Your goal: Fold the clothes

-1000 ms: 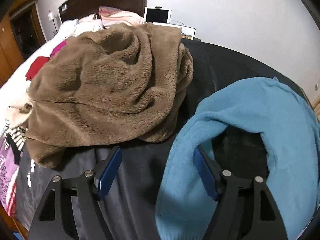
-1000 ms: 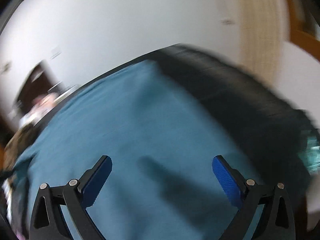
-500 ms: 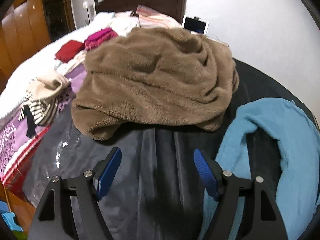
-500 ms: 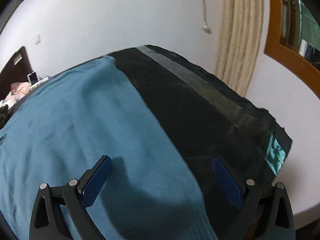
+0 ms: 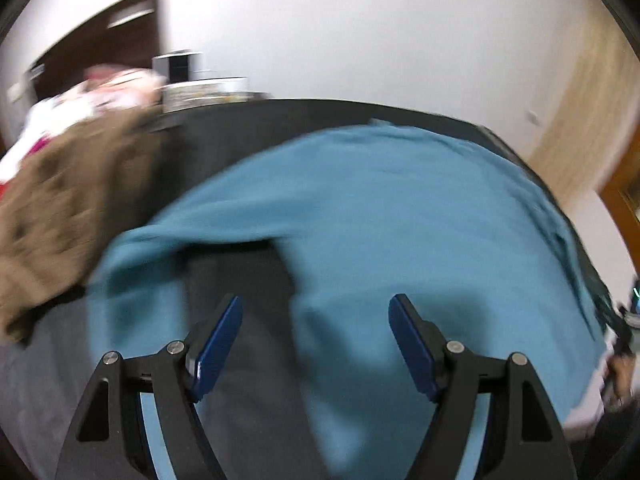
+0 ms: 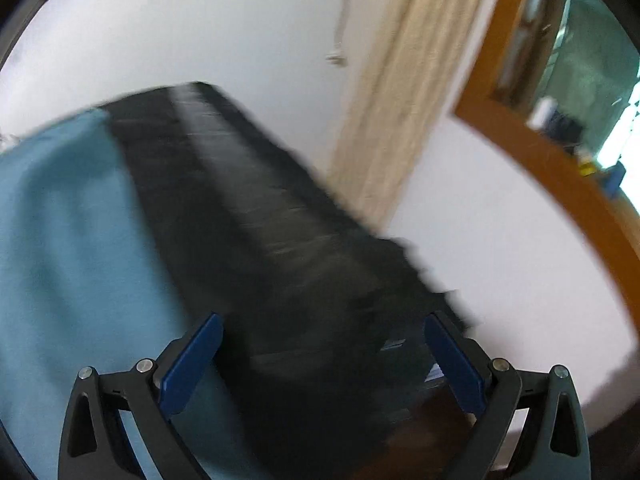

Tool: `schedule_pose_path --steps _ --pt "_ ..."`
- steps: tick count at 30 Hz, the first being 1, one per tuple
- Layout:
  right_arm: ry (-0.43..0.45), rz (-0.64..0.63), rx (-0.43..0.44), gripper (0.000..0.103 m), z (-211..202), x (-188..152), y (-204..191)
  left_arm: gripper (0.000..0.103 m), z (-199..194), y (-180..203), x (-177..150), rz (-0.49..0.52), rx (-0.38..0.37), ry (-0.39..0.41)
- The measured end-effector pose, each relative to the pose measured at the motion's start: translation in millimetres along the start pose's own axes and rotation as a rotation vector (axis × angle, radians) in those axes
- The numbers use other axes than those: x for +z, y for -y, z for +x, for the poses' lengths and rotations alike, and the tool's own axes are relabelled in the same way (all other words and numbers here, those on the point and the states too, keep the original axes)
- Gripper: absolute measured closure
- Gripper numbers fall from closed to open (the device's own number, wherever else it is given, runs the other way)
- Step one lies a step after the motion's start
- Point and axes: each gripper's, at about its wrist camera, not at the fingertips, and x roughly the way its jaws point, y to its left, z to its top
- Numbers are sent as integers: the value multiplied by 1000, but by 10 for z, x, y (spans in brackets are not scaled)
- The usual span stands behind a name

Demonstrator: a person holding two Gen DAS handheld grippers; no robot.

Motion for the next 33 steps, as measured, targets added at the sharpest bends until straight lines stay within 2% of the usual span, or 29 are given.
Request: schedule_pose_path --steps 1,3,8,12,14,18,19,21,22,25,26,27,30,33 --pt "2 4 -3 1 21 3 60 24 67 197 17 34 -32 -12" --pt "21 84 86 1 -58 -17 262 24 188 550 42 90 -90 -36" --pt "0 381 472 1 -338 -392 786 24 418 1099 79 166 -189 -73" --pt "-49 429 600 3 -500 -756 817 24 568 1311 121 187 -247 -95" --pt "-82 435 631 9 -482 -878 747 24 642 1389 138 193 -268 -99" --pt "-143 464 681 49 -400 -1026 604 24 743 1500 146 206 -309 -111" --pt "-149 475 704 50 -384 -1032 581 24 753 1518 138 213 -313 -111" --pt "-141 468 719 59 -393 -993 507 24 792 1538 119 227 -309 -112" --pt "-134 457 707 60 -421 -981 481 24 820 1544 112 233 -306 -115" --pt "-95 402 644 77 -573 -956 449 24 917 1504 95 224 -308 -138" --pt "-85 392 645 90 -614 -946 450 24 950 1479 95 213 -306 -144" --pt "-74 382 645 96 -656 -936 450 24 980 1462 95 206 -305 -148" --pt "-18 340 634 96 -804 -879 451 24 1030 1432 90 194 -307 -155" --pt "-3 330 650 96 -803 -805 427 24 1050 1441 80 197 -309 -154"
